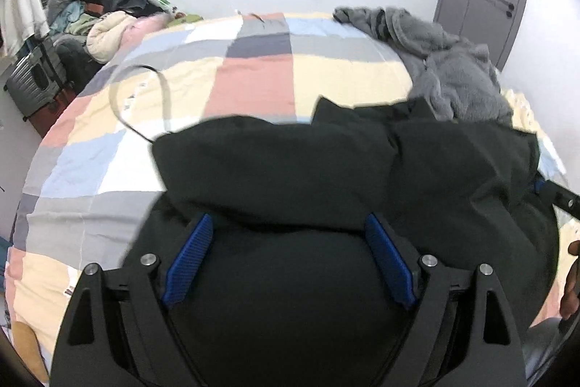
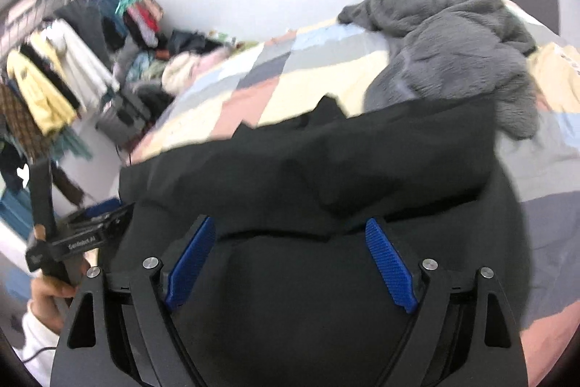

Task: Fold large clothes
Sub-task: 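Grasp the folded edge of the black jacket with both grippers, then fold the jacket over again toward the collar with both grippers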

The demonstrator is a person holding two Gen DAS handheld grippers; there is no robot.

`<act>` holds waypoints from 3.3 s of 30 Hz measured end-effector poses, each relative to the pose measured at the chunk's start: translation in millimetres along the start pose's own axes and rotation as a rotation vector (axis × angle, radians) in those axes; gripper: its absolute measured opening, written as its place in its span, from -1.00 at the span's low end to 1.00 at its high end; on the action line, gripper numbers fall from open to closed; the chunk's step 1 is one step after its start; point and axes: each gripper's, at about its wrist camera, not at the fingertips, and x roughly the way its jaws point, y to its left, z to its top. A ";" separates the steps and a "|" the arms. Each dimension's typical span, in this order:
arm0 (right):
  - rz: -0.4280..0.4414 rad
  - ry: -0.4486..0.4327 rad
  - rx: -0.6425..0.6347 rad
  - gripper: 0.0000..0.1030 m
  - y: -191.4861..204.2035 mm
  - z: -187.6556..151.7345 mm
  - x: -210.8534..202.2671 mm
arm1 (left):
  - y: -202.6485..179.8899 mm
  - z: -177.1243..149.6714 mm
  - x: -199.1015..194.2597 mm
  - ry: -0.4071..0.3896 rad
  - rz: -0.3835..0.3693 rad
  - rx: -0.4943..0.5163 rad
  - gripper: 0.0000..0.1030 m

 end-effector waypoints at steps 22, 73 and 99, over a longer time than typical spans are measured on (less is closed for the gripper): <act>0.101 0.118 0.194 0.81 -98.1 2.9 43.4 | 122.7 -14.8 68.0 0.146 -0.308 -0.431 0.48; -0.402 0.112 -0.085 -0.88 -82.2 86.5 145.5 | 100.6 70.0 126.7 0.074 0.077 -0.255 -0.89; -0.068 -0.003 0.211 0.68 -80.3 -9.6 19.2 | 150.1 -47.5 36.8 -0.008 -0.234 -0.423 0.55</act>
